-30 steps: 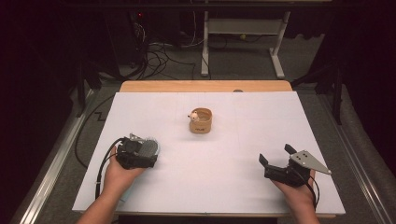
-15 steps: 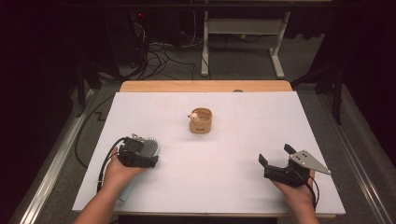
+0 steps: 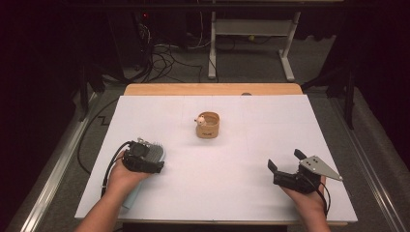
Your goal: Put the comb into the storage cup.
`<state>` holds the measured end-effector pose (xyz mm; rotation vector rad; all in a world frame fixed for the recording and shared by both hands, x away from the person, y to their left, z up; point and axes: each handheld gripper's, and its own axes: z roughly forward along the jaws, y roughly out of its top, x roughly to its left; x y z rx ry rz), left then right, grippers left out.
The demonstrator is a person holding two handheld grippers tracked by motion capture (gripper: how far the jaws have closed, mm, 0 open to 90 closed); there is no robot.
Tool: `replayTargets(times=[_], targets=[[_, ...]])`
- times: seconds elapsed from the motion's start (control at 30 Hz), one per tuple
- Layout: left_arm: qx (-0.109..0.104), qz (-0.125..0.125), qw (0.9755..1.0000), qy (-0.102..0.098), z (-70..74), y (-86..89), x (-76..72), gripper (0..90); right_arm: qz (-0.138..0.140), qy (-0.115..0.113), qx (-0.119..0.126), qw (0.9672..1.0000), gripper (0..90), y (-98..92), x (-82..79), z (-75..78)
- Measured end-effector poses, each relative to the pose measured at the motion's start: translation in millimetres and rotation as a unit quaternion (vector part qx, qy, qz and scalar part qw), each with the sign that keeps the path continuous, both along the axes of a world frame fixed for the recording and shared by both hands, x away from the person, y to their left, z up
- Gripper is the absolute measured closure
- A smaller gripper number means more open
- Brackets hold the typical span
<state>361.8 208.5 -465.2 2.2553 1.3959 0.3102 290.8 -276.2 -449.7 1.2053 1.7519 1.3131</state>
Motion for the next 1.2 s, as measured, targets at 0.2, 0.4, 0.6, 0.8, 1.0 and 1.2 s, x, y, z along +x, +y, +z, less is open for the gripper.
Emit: replayTargets(times=[0.2, 0.4, 0.6, 0.8, 1.0, 1.2], targets=[[-0.003, 0.005, 1.0000, -0.002, 0.9, 0.2, -0.6, 14.5, 0.000, 0.000, -0.001, 1.0000, 0.2, 0.5, -0.2, 0.0], [0.000, 0.011, 0.9999, 0.000, 1.5, -0.2, -0.5, 16.7, 0.001, 0.000, -0.002, 1.0000, 0.2, 0.7, -0.1, -0.2], [0.001, 0.012, 0.9999, 0.002, 1.9, 0.1, 0.2, 18.7, 0.000, 0.000, -0.002, 1.0000, 0.2, 0.6, -0.2, -0.1], [0.005, 0.013, 0.9999, 0.008, 2.9, -0.6, 1.8, 19.6, 0.001, 0.000, -0.002, 1.0000, 0.2, 0.7, -0.3, -0.1], [0.012, 0.012, 0.9997, 0.018, 4.6, -1.8, 3.6, 19.9, 0.000, 0.000, -0.002, 1.0000, 0.2, 0.4, -0.3, 0.0], [0.010, 0.014, 0.9998, 0.014, 4.5, -2.0, 2.6, 20.0, 0.000, 0.000, -0.001, 1.0000, 0.2, 0.4, -0.4, 0.0]])
